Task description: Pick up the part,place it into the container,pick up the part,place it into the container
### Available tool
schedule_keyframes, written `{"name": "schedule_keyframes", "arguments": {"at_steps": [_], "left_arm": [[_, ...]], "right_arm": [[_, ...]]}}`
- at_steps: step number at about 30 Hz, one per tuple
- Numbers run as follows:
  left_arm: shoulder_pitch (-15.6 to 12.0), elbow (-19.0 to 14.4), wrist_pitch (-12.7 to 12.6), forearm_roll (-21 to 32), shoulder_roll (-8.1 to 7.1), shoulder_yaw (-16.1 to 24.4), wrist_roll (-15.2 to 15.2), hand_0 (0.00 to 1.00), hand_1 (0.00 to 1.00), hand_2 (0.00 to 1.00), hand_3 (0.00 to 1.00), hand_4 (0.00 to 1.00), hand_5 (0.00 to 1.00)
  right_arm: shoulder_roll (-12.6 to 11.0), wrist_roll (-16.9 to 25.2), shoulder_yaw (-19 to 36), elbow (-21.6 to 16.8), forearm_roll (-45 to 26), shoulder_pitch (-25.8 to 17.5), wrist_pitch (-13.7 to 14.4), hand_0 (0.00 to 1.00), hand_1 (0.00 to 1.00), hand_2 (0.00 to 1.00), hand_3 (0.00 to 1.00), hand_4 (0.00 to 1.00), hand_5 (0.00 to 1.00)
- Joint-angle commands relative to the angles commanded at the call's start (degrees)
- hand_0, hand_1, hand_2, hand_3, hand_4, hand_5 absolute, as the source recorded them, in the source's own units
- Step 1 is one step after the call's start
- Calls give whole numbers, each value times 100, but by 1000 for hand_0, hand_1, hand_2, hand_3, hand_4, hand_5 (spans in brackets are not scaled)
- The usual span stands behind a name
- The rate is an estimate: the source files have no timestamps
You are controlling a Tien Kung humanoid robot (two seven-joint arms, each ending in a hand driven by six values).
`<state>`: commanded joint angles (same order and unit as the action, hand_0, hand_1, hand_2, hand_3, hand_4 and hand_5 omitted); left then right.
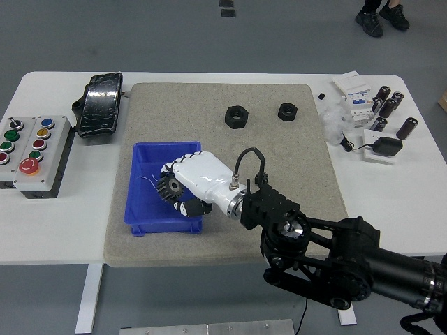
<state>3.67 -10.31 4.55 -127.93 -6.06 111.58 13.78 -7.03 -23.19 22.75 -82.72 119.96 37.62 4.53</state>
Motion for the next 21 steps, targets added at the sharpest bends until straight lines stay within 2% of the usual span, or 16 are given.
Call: {"name": "schedule_keyframes", "arguments": {"at_steps": [3,4,9,10,15,16,21], "left_arm": [[-1,0,2,6,1,-4,2,663,611,556,611,656,302],[-1,0,3,3,2,-1,4,664,611,556,611,656,304],[-1,0,7,8,4,-9,12,664,611,556,611,656,304],[-1,0,8,7,3,-10,13,664,611,556,611,656,304],[-6,0,12,-4,-4,-9,14,664,611,556,611,656,304],[-8,0,12,-8,-7,-7,14,664,611,556,610,655,301],[-10,0,15,-23,-19,3,12,664,611,556,610,655,301]], "right_arm": [[-2,-31,17,-7,-43,-8,-78,707,783,778,706,548,222],[-2,-40,25,-9,-50,-10,-99,709,791,789,751,606,194],[-5,-78,108,-11,-125,-39,-170,709,791,789,751,606,194],[-5,-90,131,-11,-134,-50,-184,717,797,808,845,704,211],[-16,-151,212,-13,-131,-95,-276,717,797,808,845,704,211],[-19,-162,219,-14,-128,-101,-299,727,806,842,878,810,272],[-22,-201,250,-22,-121,-142,-303,727,806,842,878,810,272]]}}
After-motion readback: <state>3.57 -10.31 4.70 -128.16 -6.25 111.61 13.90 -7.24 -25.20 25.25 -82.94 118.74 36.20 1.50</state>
